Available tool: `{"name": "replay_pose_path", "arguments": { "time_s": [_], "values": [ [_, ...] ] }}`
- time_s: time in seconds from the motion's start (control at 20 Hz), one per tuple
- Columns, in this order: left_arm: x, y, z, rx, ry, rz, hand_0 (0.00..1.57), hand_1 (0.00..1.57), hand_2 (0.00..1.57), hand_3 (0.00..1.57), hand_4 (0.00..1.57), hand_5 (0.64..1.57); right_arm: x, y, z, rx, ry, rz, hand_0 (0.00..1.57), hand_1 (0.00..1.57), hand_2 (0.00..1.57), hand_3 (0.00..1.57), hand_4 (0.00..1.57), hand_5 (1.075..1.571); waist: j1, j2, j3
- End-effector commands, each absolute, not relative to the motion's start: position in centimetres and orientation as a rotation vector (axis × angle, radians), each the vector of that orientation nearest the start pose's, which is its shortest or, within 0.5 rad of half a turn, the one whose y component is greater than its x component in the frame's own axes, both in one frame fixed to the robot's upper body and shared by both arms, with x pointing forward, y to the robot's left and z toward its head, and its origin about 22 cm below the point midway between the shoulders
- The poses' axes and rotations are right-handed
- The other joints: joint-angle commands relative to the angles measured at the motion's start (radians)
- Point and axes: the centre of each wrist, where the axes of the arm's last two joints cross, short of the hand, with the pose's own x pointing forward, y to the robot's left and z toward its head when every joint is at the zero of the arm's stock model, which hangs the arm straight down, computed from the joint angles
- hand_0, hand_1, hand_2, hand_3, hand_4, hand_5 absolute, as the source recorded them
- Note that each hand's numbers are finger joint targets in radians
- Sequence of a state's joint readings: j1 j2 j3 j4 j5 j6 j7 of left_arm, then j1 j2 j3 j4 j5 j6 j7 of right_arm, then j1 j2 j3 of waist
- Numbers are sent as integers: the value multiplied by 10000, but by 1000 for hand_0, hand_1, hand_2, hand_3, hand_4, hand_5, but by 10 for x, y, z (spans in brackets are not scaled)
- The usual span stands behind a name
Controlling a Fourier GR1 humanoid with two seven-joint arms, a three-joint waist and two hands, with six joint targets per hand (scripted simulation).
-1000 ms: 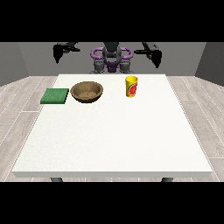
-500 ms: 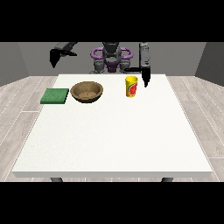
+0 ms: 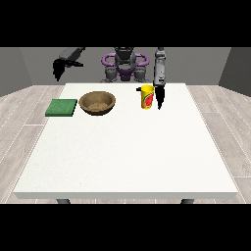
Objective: Pick the cup and pour the ball into the bowl, then pick the bowl and place it on the pad
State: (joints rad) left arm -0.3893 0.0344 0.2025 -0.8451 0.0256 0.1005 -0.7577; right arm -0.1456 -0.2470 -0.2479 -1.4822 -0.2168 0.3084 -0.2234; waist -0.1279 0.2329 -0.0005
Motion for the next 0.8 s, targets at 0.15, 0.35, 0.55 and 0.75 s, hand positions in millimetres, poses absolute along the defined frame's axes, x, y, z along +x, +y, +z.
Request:
{"name": "replay_pose_path", "arguments": {
  "time_s": [0.15, 0.35, 0.55, 0.75],
  "values": [
    [330, 248, -78, 1313, -20023, 868, 0, 0, 0, 0, 0, 1523, 280, -342, 38, 966, -19494, 1014, 0, 0, 0, 0, 0, 1571, -71, 733, 1],
    [337, 229, -81, 2002, -19463, 1124, 0, 0, 0, 0, 0, 1559, 272, -340, 31, 1003, -19154, 1293, 0, 0, 0, 0, 0, 1571, -385, 212, 1],
    [310, 227, -104, 4424, -19644, -1311, 1286, 1286, 1571, 1571, 1403, 1268, 280, -343, 39, 706, -19017, 1121, 0, 0, 0, 0, 0, 1570, -398, 133, 6],
    [312, 226, -104, 5145, -19790, -1176, 1323, 1323, 1571, 1571, 1477, 1250, 288, -353, 76, 707, -19598, 1620, 0, 0, 0, 0, 0, 1570, -833, 728, -4]
  ]
}}
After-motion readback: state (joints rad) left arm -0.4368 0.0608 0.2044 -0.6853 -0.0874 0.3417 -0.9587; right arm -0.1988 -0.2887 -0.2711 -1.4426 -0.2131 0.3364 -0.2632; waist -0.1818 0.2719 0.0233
